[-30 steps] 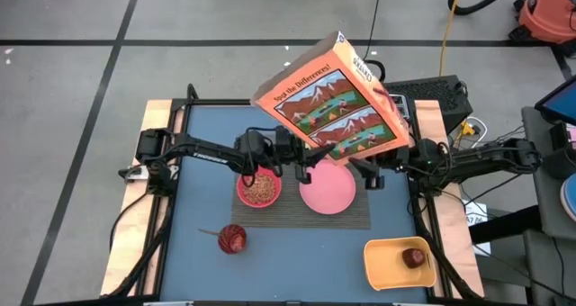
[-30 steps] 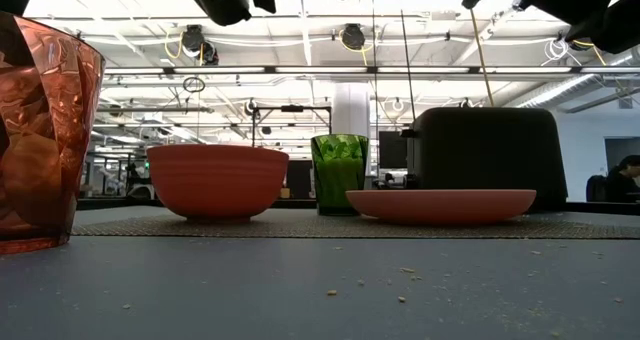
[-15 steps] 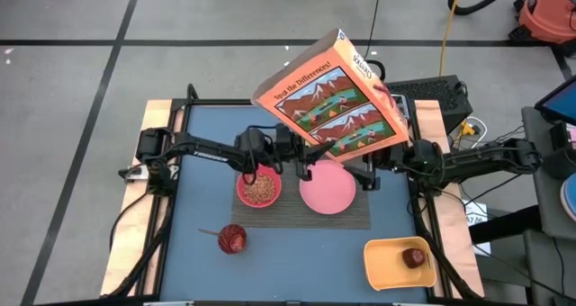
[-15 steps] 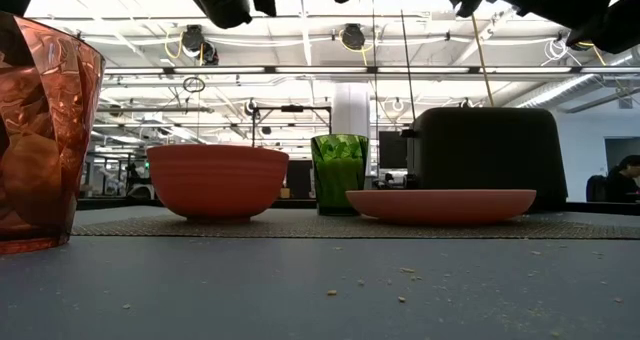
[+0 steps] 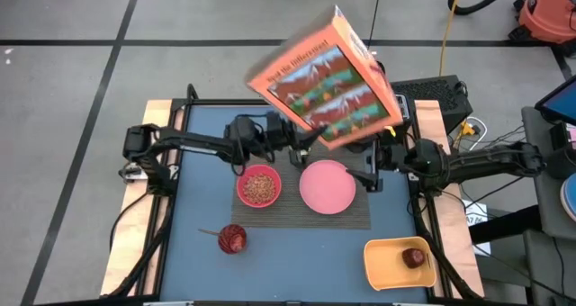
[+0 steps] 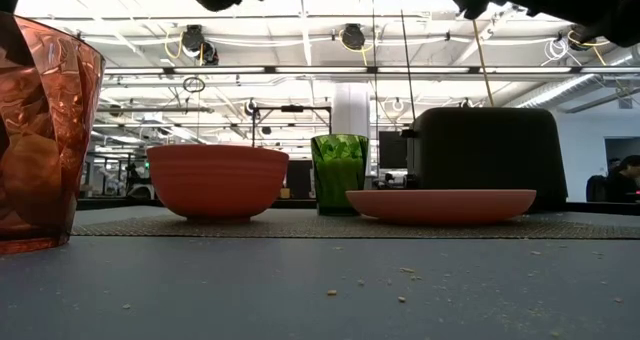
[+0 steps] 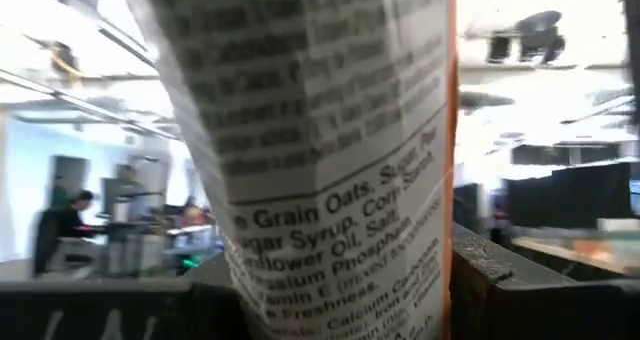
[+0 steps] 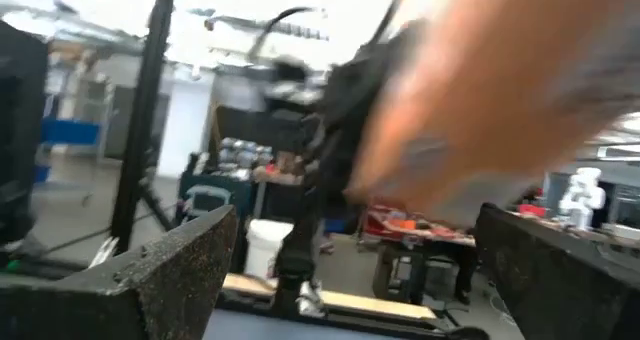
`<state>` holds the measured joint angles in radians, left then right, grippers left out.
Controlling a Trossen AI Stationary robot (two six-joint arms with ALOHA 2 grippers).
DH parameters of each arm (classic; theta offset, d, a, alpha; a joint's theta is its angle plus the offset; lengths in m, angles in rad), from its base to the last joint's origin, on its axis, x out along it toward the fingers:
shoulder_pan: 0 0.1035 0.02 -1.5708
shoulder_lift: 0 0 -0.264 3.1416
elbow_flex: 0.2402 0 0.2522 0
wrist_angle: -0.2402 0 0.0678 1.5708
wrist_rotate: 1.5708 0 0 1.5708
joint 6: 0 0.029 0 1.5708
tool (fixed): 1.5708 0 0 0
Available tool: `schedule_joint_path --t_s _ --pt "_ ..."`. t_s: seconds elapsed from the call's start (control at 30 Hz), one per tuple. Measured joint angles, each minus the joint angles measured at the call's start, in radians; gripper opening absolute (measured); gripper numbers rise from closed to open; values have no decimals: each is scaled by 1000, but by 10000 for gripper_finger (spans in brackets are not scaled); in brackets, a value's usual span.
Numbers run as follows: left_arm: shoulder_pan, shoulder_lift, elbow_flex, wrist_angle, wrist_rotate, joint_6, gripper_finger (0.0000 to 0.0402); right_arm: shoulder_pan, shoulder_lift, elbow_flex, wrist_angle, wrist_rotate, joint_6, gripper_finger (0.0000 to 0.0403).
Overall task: Arrange a breakfast setting
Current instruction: Pour the cereal into the red bowl
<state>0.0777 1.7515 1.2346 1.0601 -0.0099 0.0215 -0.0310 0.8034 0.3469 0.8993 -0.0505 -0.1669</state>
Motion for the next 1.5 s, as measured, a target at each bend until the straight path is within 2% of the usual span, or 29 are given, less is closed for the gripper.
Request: schedule_joint_path --t_s 0.33,0.53,1.03,1.5 --pt "16 -210 0 -272 3 91 170 0 -33 0 -58 -2 -3 396" --pt "13 -351 0 -448 -61 127 170 0 -33 0 -67 -1 -3 396" --pt "13 -698 0 -817 -391 252 170 0 -33 0 -67 1 -3 396" --pt "13 -904 0 -1181 -706 286 170 0 -33 0 -66 2 -3 396"
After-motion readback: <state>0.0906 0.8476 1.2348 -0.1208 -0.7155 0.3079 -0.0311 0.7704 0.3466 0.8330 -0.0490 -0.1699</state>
